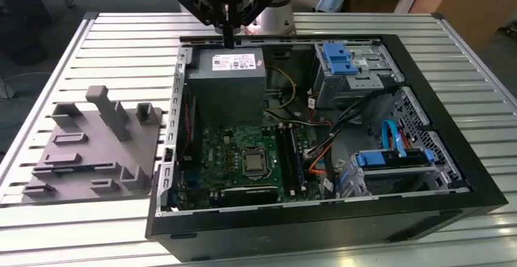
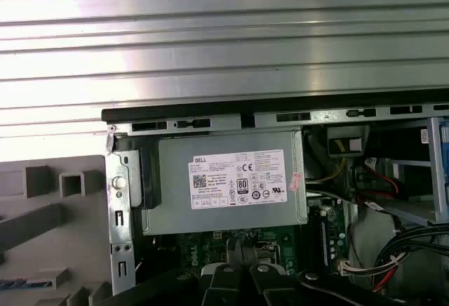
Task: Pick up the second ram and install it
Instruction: 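Reach for the second ram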
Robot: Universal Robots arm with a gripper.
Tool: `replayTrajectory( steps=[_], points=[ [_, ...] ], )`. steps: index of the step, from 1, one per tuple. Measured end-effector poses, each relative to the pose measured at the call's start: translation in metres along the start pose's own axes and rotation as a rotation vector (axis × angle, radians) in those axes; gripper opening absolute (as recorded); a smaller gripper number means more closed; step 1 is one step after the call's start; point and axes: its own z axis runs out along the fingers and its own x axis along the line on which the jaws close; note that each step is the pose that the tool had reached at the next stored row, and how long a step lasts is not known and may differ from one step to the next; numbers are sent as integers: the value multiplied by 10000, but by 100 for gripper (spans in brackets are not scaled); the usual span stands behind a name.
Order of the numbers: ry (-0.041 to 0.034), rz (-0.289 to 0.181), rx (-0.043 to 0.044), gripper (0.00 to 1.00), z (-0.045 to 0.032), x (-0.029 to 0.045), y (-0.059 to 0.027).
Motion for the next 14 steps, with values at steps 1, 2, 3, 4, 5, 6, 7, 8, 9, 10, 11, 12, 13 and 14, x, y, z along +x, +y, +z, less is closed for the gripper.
replayTrajectory(
  steps=[1, 2, 3, 4, 5, 6, 7, 8, 9, 10, 11, 12, 13, 14],
  points=[
    [0, 1, 0, 10, 0, 0, 0],
    [0, 0, 0, 10, 0, 0, 0],
    [0, 0, 0, 10, 0, 0, 0],
    [0, 0, 0, 10, 0, 0, 0],
    [0, 0, 0, 10, 0, 0, 0],
    [0, 0, 0, 10, 0, 3, 0],
    [1, 2, 1, 10, -1, 8, 0],
    [0, 1, 1, 10, -1, 15, -1],
    [0, 0, 0, 10, -1, 25, -2],
    [1, 0, 1, 10, -2, 42, -3],
    [0, -1, 0, 10, -2, 66, -5],
    [0, -1, 0, 10, -3, 93, -7],
    [0, 1, 0, 10, -3, 124, -9],
    [0, 1, 0, 10, -4, 154, -12]
  ],
)
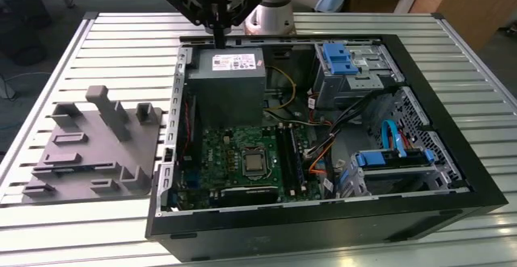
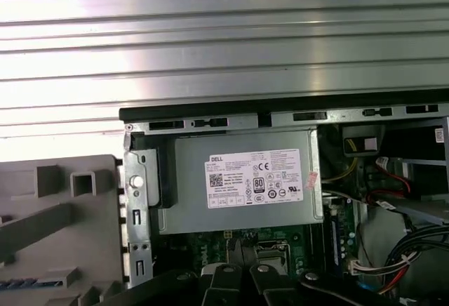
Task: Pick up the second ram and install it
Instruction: 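Reach for the second ram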
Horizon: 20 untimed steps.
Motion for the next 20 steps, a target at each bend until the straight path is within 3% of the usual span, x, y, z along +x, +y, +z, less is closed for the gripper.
replayTrajectory(
  steps=[10, 20],
  points=[
    [-1, 0, -1, 10, -8, 306, -23],
    [-1, 0, 0, 10, -13, 476, -36]
  ],
)
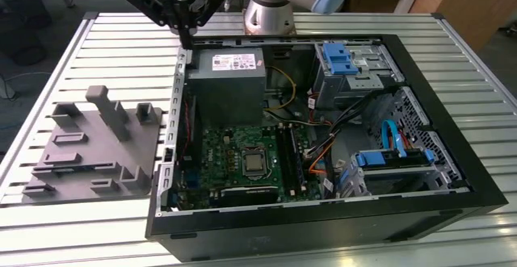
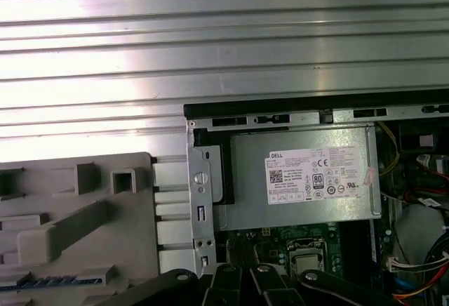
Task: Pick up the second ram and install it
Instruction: 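Reach for the second ram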
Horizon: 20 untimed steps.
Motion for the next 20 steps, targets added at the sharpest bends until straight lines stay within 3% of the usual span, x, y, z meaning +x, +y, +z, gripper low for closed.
replayTrajectory(
  steps=[20],
  points=[
    [0, 0, 0, 10, -2, 424, -32]
  ],
)
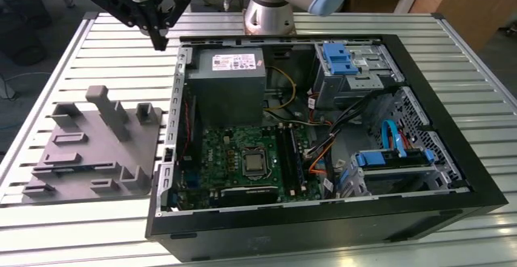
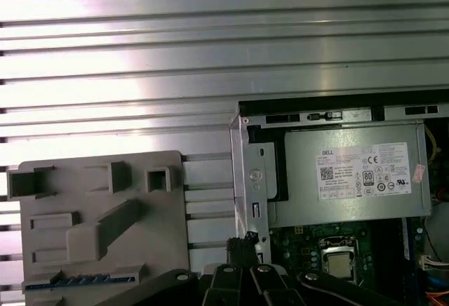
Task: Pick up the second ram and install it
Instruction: 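Reach for the second ram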
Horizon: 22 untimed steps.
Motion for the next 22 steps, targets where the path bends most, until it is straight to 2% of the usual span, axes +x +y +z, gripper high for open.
replayTrajectory(
  steps=[12, 22],
  points=[
    [0, 0, 0, 10, 12, 401, -31],
    [0, -1, 0, 10, 20, 674, -53]
  ],
)
